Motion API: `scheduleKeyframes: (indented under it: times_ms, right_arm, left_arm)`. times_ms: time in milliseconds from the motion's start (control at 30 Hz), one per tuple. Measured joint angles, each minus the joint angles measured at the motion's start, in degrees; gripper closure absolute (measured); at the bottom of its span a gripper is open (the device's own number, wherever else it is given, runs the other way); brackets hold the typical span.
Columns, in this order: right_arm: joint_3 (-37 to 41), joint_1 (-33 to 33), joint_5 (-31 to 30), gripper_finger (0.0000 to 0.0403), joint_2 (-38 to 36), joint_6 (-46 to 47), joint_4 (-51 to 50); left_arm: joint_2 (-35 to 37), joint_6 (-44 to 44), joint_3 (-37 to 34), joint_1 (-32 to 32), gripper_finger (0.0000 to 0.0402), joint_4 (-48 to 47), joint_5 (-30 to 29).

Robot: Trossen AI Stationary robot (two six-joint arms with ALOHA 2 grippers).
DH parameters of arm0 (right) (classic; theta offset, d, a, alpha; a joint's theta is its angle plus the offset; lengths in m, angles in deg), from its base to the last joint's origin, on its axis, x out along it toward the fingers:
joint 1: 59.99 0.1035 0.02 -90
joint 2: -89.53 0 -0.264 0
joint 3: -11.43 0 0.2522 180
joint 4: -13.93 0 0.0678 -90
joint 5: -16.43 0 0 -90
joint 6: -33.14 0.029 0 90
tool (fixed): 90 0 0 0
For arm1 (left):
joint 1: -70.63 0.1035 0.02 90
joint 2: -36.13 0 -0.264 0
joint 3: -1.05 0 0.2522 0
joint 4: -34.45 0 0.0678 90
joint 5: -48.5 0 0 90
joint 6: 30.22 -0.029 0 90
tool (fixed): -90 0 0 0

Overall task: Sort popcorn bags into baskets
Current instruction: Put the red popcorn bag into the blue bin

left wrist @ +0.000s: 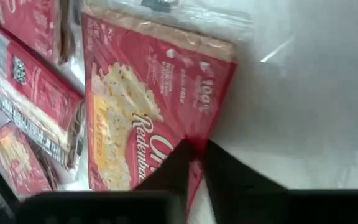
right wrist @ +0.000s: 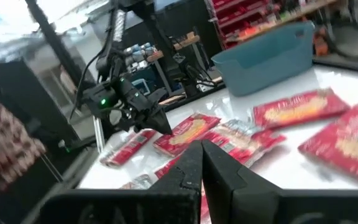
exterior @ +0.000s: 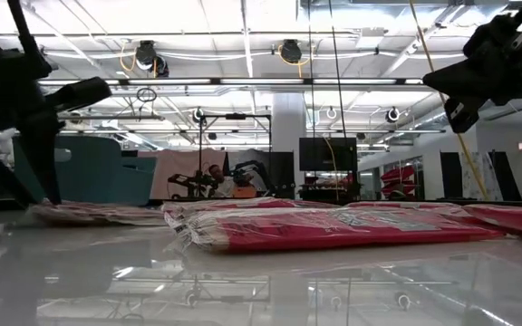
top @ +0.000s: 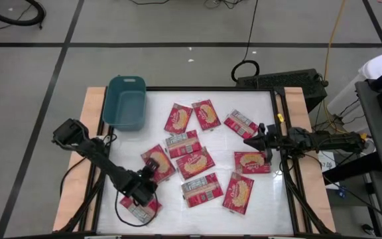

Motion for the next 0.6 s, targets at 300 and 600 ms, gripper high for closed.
scheduleKeyframes:
  times_ms: [300,600]
  right_arm:
    - [0.0,3.57,-0.79,0.0403,4.95,3.91,1.08]
    - [0.0,11.83,-20.68,0.0403,14.1,4.6,6.54]
  left_arm:
    - [0.09,3.31,2.99,3.62,0.0397,-2.93,0.67]
    - [0.13,9.55,15.65,6.36,0.0399,-17.59,1.1]
